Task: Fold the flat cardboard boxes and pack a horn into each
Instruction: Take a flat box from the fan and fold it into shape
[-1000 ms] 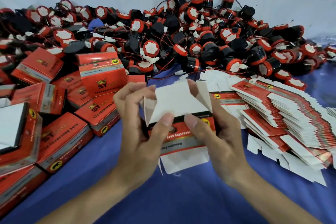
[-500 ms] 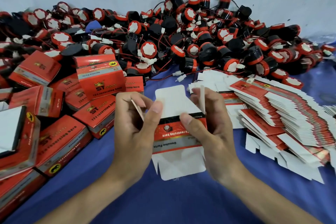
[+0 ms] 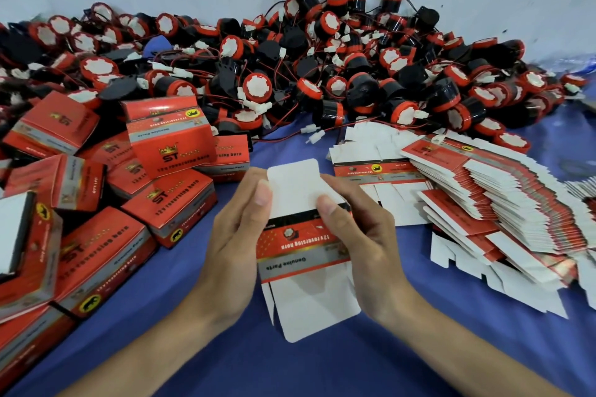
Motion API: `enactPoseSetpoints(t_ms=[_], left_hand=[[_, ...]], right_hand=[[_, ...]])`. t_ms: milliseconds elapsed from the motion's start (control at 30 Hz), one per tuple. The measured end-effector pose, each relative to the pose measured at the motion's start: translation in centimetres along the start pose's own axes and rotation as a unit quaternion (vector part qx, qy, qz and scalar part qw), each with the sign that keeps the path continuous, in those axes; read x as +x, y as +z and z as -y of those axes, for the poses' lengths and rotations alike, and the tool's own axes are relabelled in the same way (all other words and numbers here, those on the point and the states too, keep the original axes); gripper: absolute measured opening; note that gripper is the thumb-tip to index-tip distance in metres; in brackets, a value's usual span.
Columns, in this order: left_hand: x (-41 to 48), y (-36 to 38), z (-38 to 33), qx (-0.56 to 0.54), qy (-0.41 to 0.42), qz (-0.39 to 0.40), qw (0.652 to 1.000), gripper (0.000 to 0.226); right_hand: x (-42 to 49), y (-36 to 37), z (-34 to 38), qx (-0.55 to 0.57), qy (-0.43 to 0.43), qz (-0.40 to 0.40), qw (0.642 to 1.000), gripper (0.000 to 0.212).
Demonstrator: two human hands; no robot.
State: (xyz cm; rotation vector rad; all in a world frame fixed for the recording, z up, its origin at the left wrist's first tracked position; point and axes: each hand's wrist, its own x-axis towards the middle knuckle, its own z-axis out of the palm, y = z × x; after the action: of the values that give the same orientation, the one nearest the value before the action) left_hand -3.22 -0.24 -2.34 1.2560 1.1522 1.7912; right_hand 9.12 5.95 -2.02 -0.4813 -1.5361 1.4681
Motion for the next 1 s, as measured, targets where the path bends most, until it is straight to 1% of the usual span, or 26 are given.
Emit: enactPoseSetpoints(t_ms=[67,133,200,267,300,367,400,433,467,533,567,633,767,900,1000], left_hand=[[-0.14,0.06,-0.09,0.0,-0.003,0.018,1.0,0.033],[-0.18,0.18,-0.38,-0.002,0.007,0.035,0.999,0.033],[-0.16,0.28,-0.55,0.031,0.035,0.045,0.998,0.024],[-0.19,0.43,-0.57,0.06,0.053,0.033,0.996,0.017],[-0.27,0.51,-0.48,0.072,0.063,0.023,0.995,0.017],[-0.32,0.63,-0.22,0.078,0.069,-0.001,0.995,0.017],[-0.28,0.68,-0.33,0.064,0.062,-0.012,0.996,0.021],[-0.31,0.66,-0.3,0.057,0.057,-0.022,0.997,0.028],[-0.32,0.7,-0.38,0.066,0.065,-0.024,0.995,0.03],[-0.31,0.74,-0.58,0.136,0.105,-0.02,0.985,0.02],[-0.36,0.7,-0.48,0.162,0.111,-0.022,0.98,0.022],[-0.4,0.69,-0.37,0.178,0.11,-0.032,0.977,0.027],[-0.69,0.72,-0.26,0.211,0.13,-0.039,0.968,0.028],[-0.66,0.78,-0.27,0.246,0.147,-0.029,0.958,0.02],[-0.5,0.79,-0.47,0.27,0.141,-0.038,0.952,0.024]], right_hand=[[-0.09,-0.06,-0.05,-0.01,0.013,0.0,1.0,0.022],[-0.18,-0.03,-0.04,-0.032,0.009,0.002,0.999,0.024],[-0.2,0.09,0.01,-0.043,-0.01,0.003,0.999,0.022],[-0.2,0.16,0.05,-0.049,-0.03,-0.005,0.998,0.024],[-0.24,0.14,-0.01,-0.051,-0.037,-0.008,0.998,0.026],[-0.3,0.03,-0.08,-0.046,-0.046,-0.008,0.998,0.02],[-0.33,-0.01,-0.08,-0.043,-0.048,-0.004,0.998,0.017],[-0.35,-0.03,-0.1,-0.037,-0.051,0.0,0.998,0.02],[-0.38,-0.05,-0.1,-0.031,-0.053,0.004,0.998,0.022],[-0.37,-0.04,-0.09,-0.03,-0.059,0.001,0.998,0.024],[-0.36,-0.03,-0.1,-0.035,-0.061,-0.005,0.998,0.024],[-0.33,-0.02,-0.19,-0.046,-0.064,-0.018,0.997,0.024],[-0.21,-0.08,-0.27,-0.069,-0.077,-0.025,0.994,0.025],[-0.22,-0.18,-0.25,-0.061,-0.064,-0.028,0.996,0.023],[-0.08,-0.06,-0.11,-0.073,-0.06,-0.032,0.995,0.022]])
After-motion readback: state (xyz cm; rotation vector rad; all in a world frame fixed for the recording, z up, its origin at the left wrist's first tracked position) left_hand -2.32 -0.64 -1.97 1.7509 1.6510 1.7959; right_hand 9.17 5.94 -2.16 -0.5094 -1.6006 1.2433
